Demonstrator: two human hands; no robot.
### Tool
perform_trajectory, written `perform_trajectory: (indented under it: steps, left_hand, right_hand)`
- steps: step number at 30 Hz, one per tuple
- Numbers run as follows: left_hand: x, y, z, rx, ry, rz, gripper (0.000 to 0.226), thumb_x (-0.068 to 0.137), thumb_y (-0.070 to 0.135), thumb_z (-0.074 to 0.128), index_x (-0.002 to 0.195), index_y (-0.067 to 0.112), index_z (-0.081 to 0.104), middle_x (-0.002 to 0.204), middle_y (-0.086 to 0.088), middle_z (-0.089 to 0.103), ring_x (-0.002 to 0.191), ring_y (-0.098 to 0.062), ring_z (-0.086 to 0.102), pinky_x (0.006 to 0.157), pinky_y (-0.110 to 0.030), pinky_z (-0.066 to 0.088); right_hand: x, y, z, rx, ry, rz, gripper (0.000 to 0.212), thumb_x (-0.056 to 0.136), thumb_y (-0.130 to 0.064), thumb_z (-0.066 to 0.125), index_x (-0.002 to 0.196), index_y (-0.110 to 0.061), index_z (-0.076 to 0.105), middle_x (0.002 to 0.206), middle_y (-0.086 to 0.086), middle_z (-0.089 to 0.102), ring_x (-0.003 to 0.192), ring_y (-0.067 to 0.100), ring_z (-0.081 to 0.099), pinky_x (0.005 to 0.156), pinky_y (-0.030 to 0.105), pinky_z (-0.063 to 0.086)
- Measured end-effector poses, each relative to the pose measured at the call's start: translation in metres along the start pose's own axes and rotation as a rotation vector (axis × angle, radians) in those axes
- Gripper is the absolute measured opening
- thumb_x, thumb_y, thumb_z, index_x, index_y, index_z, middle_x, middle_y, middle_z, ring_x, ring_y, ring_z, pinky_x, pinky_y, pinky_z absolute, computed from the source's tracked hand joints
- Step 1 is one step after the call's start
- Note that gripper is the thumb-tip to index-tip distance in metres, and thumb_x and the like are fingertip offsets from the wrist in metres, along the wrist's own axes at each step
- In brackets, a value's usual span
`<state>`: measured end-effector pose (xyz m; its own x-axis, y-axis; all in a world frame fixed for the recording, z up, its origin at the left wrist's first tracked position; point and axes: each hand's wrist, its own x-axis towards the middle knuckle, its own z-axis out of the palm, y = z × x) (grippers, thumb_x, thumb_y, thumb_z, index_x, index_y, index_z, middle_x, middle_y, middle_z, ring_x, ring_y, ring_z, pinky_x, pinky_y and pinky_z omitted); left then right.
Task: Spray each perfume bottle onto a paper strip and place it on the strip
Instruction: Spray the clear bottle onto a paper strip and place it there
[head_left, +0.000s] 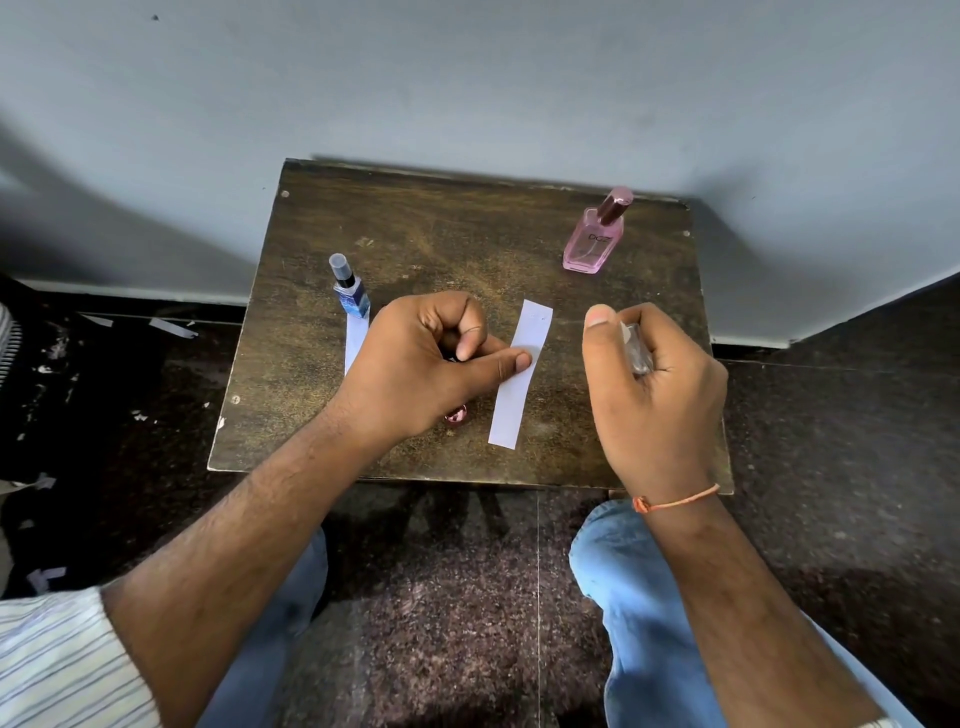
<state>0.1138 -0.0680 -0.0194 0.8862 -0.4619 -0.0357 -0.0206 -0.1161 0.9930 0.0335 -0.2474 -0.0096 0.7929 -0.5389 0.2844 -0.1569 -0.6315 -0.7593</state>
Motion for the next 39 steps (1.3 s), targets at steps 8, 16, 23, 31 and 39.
perform_trajectory:
  steps: [8, 16, 23, 31, 39]
  left_hand:
    - [-0.0008, 0.0002, -0.0009, -0.006, -0.009, 0.001, 0.053, 0.086, 0.004, 0.089, 0.065, 0.019, 0.043, 0.085, -0.013, 0.084, 0.083, -0.018, 0.084, 0.06, -0.026, 0.06]
    - [-0.0018, 0.0026, -0.0004, -0.022, -0.025, -0.019, 0.051, 0.088, 0.003, 0.087, 0.065, 0.017, 0.043, 0.082, -0.013, 0.083, 0.075, -0.023, 0.082, 0.051, -0.026, 0.055]
    - [-0.002, 0.005, -0.0011, -0.017, -0.03, -0.03, 0.05, 0.088, 0.003, 0.087, 0.065, 0.017, 0.044, 0.082, -0.011, 0.084, 0.079, -0.033, 0.083, 0.051, -0.029, 0.056]
    - [-0.0024, 0.0067, 0.0003, -0.014, -0.03, -0.03, 0.05, 0.088, 0.002, 0.087, 0.065, 0.015, 0.043, 0.081, -0.015, 0.083, 0.075, -0.029, 0.082, 0.051, -0.026, 0.054]
    - [-0.0025, 0.004, -0.0006, -0.015, -0.032, -0.019, 0.05, 0.087, 0.002, 0.087, 0.065, 0.015, 0.044, 0.084, -0.018, 0.083, 0.076, -0.019, 0.082, 0.053, -0.019, 0.054]
  right_hand:
    - [0.0, -0.002, -0.0025, -0.011, -0.045, -0.02, 0.047, 0.101, -0.053, 0.057, 0.072, -0.017, 0.06, 0.058, -0.008, 0.053, 0.057, 0.013, 0.053, 0.056, 0.037, 0.043]
    - [-0.0002, -0.0019, -0.0016, 0.009, -0.035, -0.005, 0.043, 0.098, -0.048, 0.056, 0.069, -0.017, 0.056, 0.056, -0.006, 0.05, 0.056, 0.016, 0.05, 0.054, 0.039, 0.041]
    - [-0.0002, -0.0016, -0.0024, 0.005, -0.036, -0.022, 0.044, 0.101, -0.051, 0.056, 0.072, -0.017, 0.058, 0.059, -0.008, 0.052, 0.057, 0.013, 0.052, 0.054, 0.036, 0.041]
    - [-0.0005, -0.0006, 0.0011, -0.007, -0.047, -0.015, 0.045, 0.101, -0.054, 0.055, 0.072, -0.021, 0.056, 0.058, -0.01, 0.052, 0.057, 0.009, 0.054, 0.054, 0.031, 0.039]
    - [-0.0005, -0.0001, 0.0015, -0.004, -0.07, 0.037, 0.044, 0.098, -0.053, 0.054, 0.067, -0.022, 0.051, 0.054, -0.007, 0.049, 0.055, 0.012, 0.051, 0.053, 0.021, 0.031]
